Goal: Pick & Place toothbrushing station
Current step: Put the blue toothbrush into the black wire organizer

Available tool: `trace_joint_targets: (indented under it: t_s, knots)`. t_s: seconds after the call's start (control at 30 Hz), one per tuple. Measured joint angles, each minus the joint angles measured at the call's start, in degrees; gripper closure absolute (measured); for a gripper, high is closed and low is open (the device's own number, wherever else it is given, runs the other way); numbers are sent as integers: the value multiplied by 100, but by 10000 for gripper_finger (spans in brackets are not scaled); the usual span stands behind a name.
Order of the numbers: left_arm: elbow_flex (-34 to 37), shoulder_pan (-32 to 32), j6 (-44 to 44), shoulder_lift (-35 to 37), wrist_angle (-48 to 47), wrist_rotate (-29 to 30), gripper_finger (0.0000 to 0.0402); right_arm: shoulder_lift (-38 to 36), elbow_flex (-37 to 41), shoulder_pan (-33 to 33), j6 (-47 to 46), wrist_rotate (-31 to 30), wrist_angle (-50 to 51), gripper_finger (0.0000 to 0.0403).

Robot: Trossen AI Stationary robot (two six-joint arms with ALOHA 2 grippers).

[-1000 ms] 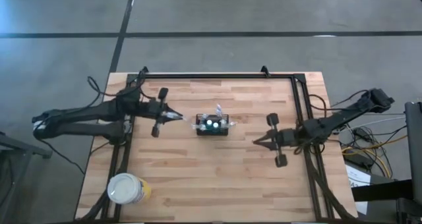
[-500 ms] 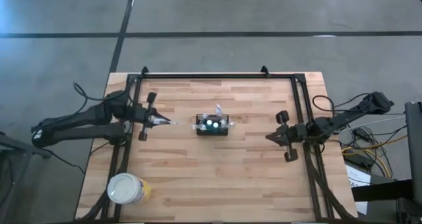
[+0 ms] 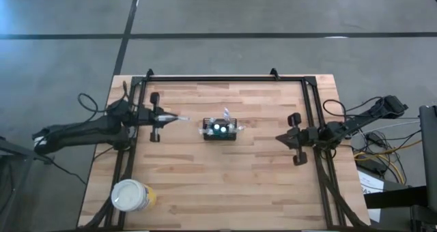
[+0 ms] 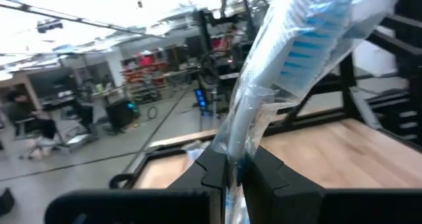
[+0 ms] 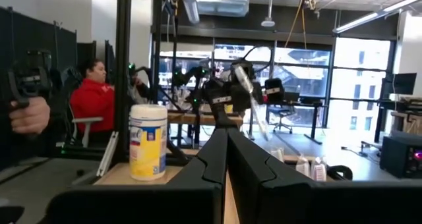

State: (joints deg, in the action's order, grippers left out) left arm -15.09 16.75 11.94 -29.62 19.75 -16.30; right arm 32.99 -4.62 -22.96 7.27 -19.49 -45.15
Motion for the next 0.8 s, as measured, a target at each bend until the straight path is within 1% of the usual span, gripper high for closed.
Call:
trace_joint_targets:
  t_s: [0.17, 0.3, 0.37, 0.43, 0.53, 0.63, 0.8]
  knots:
    - [-569, 193, -90, -817, 39, 129, 375, 0, -40, 0, 25, 0, 33, 394]
    - [-1184, 232, -110, -1727, -35, 117, 375, 0, -48, 0, 67, -2, 35, 394]
    - [-1407, 238, 23, -2192, -124, -10, 375, 2, -48, 0, 87, -2, 35, 394]
    - [-1652, 238, 156, -2594, -7, -147, 375, 2, -48, 0, 93, -2, 35, 394]
    - [-1885, 245, 185, -3111, -70, -429, 375, 2, -48, 0, 142, 0, 41, 394]
    - [-2077, 245, 148, -3478, -63, -636, 375, 1, -48, 0, 148, 0, 112, 394]
    - [-2219, 245, 142, -3941, -73, -664, 375, 4, -48, 0, 148, 0, 151, 394]
